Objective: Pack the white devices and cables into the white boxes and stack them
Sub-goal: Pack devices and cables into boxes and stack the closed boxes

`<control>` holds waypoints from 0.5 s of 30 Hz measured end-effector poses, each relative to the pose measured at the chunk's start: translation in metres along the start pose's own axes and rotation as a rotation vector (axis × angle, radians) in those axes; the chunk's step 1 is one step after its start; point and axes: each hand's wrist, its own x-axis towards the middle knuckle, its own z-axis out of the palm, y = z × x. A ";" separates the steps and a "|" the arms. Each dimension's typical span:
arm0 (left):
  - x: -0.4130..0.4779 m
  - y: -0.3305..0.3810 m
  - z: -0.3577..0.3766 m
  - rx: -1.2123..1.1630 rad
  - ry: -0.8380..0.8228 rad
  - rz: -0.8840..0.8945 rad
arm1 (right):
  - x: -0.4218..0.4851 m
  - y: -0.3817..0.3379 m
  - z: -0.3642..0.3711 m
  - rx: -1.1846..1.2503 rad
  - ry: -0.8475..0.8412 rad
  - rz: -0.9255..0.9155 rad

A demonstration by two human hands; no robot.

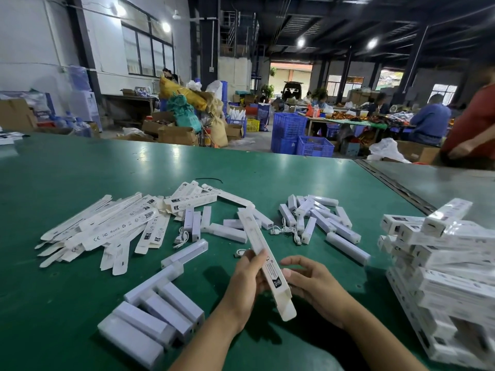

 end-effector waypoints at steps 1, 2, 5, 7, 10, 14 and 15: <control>-0.001 0.000 0.000 0.015 -0.004 0.008 | -0.002 -0.001 -0.001 0.023 -0.002 0.017; -0.001 0.000 0.001 0.020 -0.008 0.013 | -0.003 -0.002 -0.003 0.029 0.006 0.024; -0.001 0.002 0.001 -0.024 -0.015 0.032 | -0.003 -0.003 -0.005 0.042 0.055 0.008; 0.000 0.003 -0.001 -0.051 -0.007 0.052 | -0.003 -0.001 -0.007 0.060 0.070 -0.002; 0.001 0.004 -0.004 -0.043 0.069 0.065 | -0.002 0.000 -0.005 -0.048 0.094 -0.028; 0.004 0.003 -0.006 -0.039 0.192 0.088 | -0.001 0.001 0.000 -0.061 0.166 -0.071; 0.005 0.003 -0.007 -0.033 0.214 0.090 | -0.001 0.001 0.001 -0.011 0.165 -0.073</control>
